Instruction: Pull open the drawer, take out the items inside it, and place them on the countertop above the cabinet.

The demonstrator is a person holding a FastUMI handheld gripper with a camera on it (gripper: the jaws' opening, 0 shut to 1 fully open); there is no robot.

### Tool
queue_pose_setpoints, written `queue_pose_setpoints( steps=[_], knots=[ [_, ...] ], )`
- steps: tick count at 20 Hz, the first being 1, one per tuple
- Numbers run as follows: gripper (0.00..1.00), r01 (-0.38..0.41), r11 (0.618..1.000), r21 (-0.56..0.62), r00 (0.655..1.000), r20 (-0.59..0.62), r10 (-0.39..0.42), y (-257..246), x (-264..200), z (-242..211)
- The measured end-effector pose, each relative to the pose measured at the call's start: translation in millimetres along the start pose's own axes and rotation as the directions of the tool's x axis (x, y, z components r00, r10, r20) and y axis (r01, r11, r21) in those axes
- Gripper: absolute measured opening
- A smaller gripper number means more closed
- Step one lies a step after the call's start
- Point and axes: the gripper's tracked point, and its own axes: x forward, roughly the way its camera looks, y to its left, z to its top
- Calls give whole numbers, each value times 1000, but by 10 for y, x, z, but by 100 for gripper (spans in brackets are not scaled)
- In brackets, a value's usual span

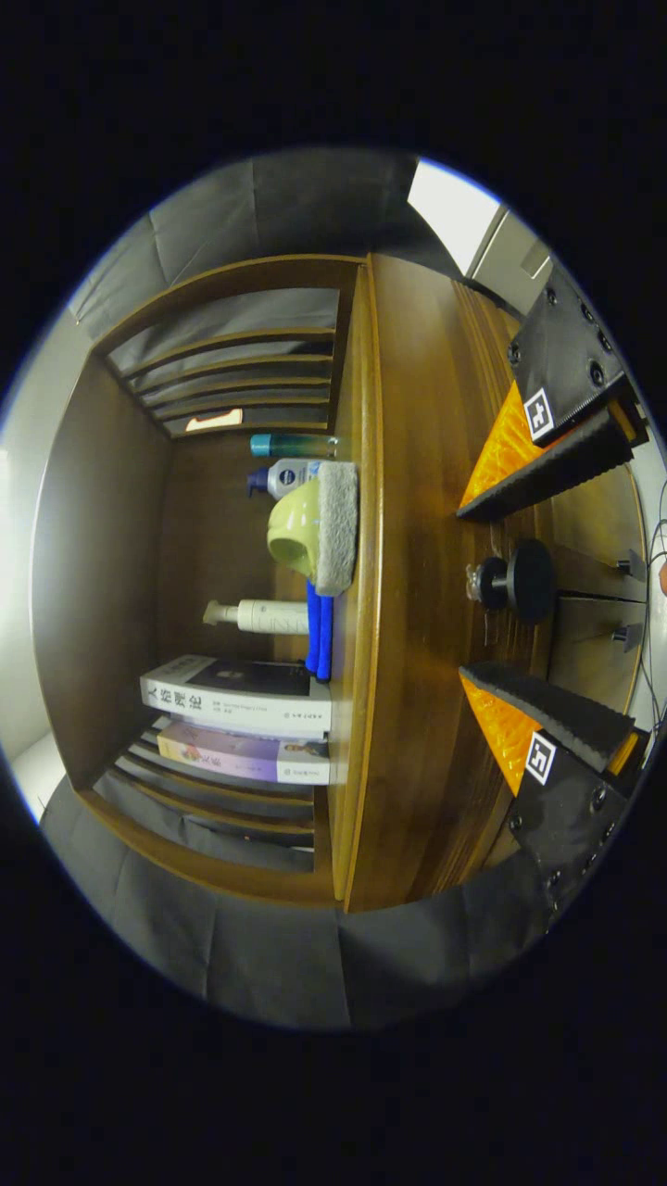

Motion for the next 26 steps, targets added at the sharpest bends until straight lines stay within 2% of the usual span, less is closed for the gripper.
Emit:
queue_pose_setpoints(
  steps=[5,9,13,18,26],
  knots=[
    [98,-25,1000,11,995,102,23,-191,-535,630],
    [98,-68,998,2,990,126,67,-344,-1057,992],
    [97,-54,999,-10,983,177,54,-605,-1548,1262],
    [97,-19,999,28,973,229,12,-927,-1998,1498],
    [97,3,1000,25,971,237,-9,-1270,-2429,1490]
  ],
)
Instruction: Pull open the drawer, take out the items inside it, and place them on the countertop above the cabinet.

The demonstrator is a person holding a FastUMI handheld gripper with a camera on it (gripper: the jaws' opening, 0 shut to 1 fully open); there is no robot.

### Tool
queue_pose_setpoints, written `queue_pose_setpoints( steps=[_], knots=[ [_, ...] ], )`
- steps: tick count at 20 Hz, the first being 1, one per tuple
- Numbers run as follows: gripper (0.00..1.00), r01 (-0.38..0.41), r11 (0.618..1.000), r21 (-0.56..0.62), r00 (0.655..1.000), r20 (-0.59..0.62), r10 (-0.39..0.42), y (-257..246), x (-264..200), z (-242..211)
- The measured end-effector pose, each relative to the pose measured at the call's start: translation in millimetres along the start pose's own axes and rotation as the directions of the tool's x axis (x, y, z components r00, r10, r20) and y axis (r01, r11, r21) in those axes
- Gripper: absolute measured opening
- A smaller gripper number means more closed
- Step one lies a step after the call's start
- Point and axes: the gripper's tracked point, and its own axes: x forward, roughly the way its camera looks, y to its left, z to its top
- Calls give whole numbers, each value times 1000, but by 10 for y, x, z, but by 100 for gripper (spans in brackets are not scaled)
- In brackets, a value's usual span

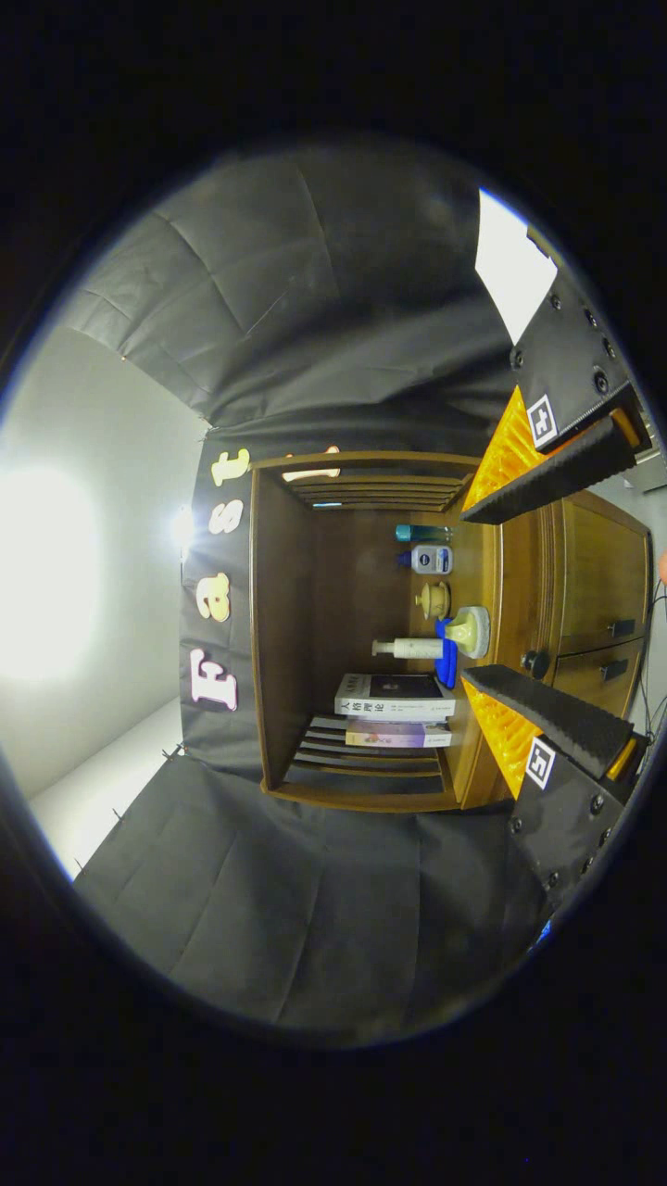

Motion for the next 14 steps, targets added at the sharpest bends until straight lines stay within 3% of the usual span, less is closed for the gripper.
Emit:
queue_pose_setpoints(
  steps=[14],
  knots=[
    [97,-21,998,53,1000,15,20,-26,-114,-2]
  ],
)
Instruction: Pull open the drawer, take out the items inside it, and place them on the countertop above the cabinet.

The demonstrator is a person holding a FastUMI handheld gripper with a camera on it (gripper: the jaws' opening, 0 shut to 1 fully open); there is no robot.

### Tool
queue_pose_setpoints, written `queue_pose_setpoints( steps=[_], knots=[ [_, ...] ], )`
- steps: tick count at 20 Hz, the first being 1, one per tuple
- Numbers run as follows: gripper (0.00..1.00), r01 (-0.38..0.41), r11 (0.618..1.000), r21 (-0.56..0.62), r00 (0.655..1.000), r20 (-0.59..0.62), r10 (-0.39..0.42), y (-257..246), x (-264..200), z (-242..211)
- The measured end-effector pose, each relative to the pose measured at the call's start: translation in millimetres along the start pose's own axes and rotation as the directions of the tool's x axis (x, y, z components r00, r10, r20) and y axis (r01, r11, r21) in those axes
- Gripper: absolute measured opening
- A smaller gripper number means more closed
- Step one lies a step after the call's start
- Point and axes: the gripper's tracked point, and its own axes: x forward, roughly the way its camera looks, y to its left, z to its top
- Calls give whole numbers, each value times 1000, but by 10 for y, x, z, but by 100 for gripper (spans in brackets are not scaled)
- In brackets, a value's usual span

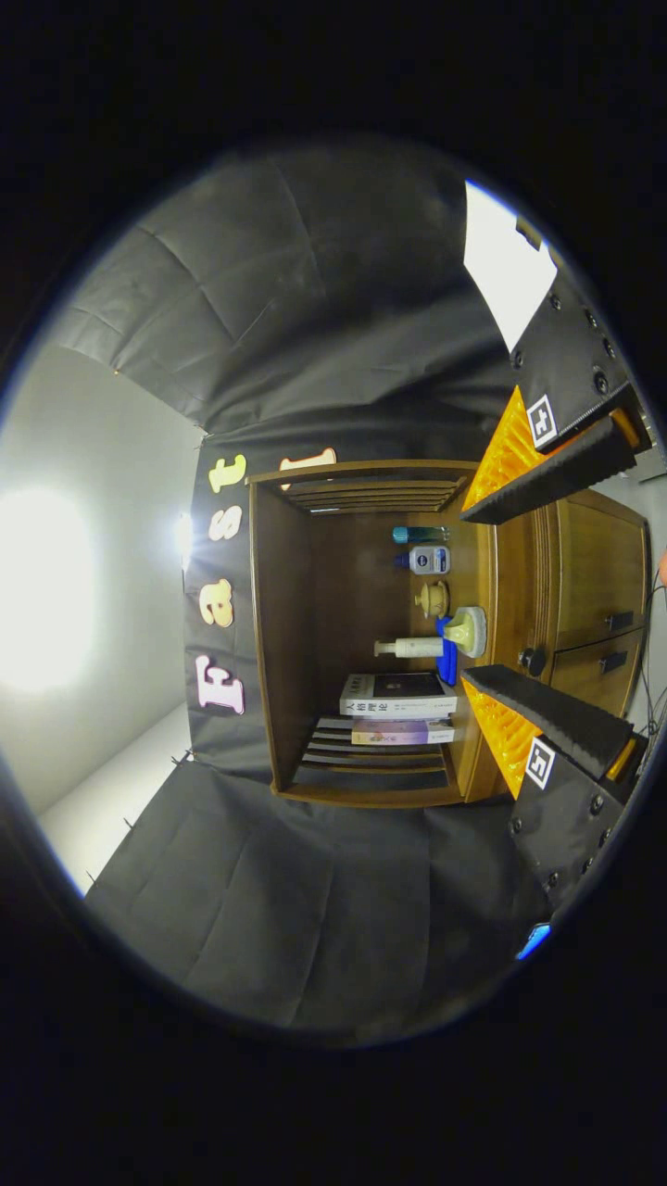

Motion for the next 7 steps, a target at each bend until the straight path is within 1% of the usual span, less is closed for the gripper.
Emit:
queue_pose_setpoints(
  steps=[7],
  knots=[
    [98,11,1000,20,1000,5,-11,-84,-11,6]
  ],
)
